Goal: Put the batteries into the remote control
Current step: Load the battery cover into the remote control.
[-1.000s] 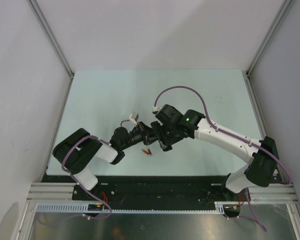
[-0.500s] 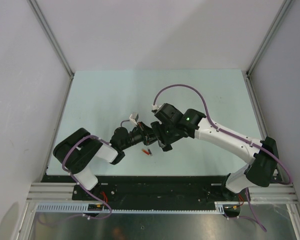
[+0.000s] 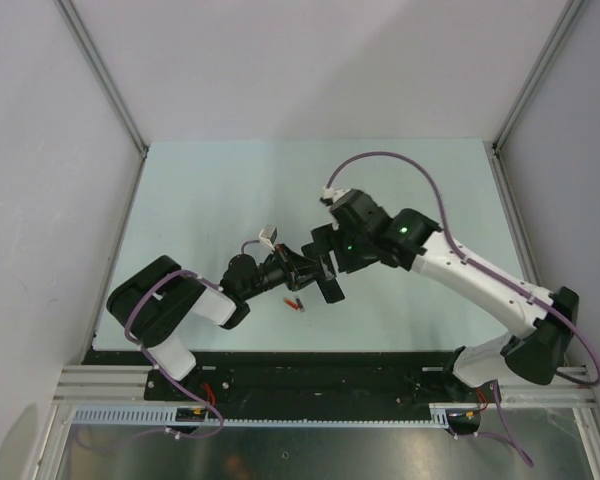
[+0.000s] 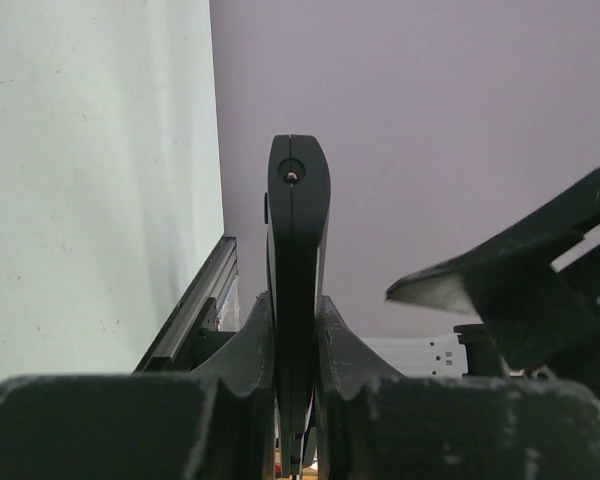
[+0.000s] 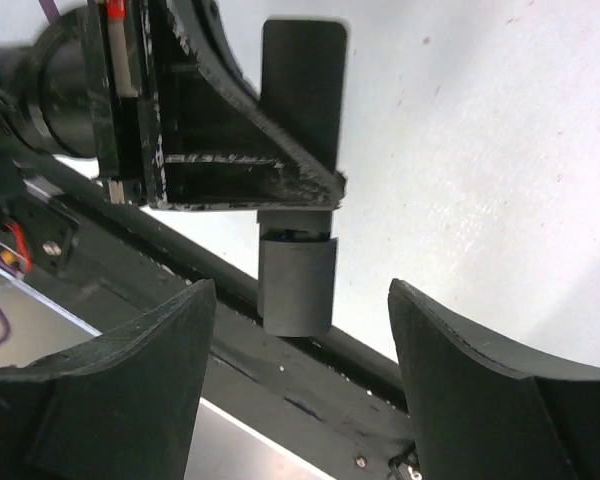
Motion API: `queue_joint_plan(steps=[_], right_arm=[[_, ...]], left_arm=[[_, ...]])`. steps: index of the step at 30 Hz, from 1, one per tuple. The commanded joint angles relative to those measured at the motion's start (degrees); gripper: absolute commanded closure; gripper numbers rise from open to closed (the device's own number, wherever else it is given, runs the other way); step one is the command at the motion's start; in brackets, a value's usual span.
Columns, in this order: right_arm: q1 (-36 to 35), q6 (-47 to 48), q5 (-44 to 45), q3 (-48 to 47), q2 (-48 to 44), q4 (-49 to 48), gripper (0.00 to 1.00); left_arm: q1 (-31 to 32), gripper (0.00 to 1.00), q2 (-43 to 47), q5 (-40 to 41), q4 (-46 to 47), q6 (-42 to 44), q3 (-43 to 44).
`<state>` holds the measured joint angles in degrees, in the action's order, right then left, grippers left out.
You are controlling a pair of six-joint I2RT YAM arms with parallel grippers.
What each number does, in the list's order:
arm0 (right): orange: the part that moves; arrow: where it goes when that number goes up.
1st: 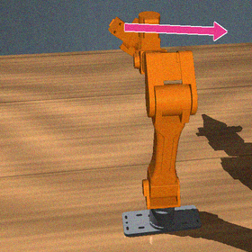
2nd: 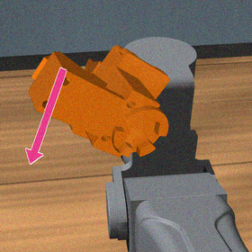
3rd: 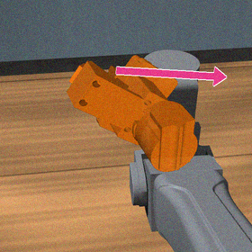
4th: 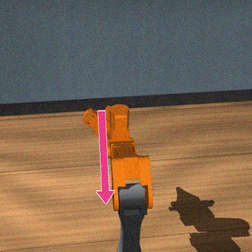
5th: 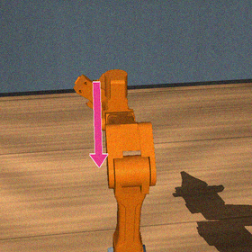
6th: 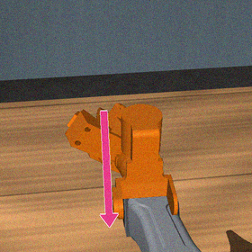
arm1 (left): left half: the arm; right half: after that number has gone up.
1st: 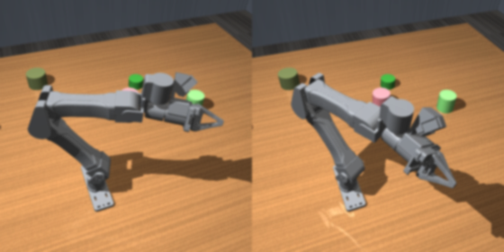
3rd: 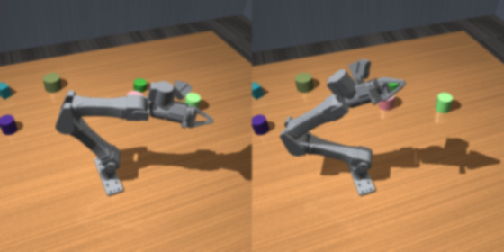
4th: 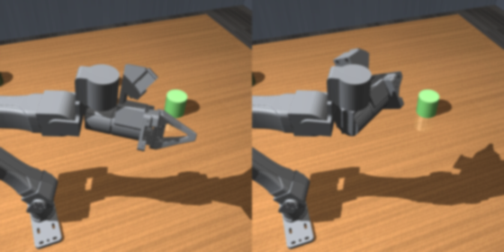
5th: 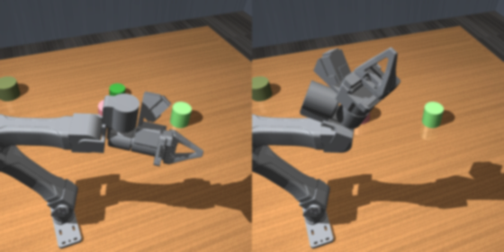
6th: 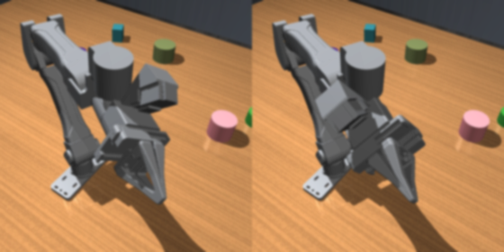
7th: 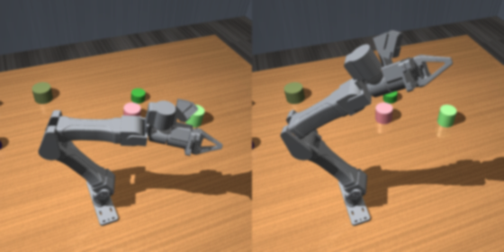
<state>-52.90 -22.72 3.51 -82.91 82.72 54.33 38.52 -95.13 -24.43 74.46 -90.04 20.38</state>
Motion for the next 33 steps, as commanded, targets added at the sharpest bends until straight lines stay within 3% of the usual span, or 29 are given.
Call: queue_joint_plan(steps=[1,7,12,18,25,33], right_arm=[[6.57,-2.15,-4.89,2.39,-6.77,-5.01,0.26],[17.03,-7.59,-21.59,12.15,-13.01,-17.13,0.25],[21.17,-14.52,-35.46,22.42,-15.39,-30.40,0.20],[26.80,-24.02,-46.20,31.48,-18.03,-46.66,0.18],[27.24,-30.54,-51.49,39.14,-18.12,-58.89,0.22],[25.40,-27.91,-52.02,40.11,-16.89,-56.17,0.26]], left_arm=[[0.33,1.00,2.49,-0.71,21.78,-0.75,0.36],[-0.46,1.00,5.30,-0.71,21.78,-1.63,-0.17],[-1.17,1.00,6.71,-1.24,21.70,-2.33,0.36],[-1.78,1.00,6.98,-0.98,21.70,-3.30,0.80],[-2.49,1.00,7.07,-0.71,21.70,-3.74,2.20],[-2.66,1.00,6.54,-1.06,21.70,-4.09,3.52]])
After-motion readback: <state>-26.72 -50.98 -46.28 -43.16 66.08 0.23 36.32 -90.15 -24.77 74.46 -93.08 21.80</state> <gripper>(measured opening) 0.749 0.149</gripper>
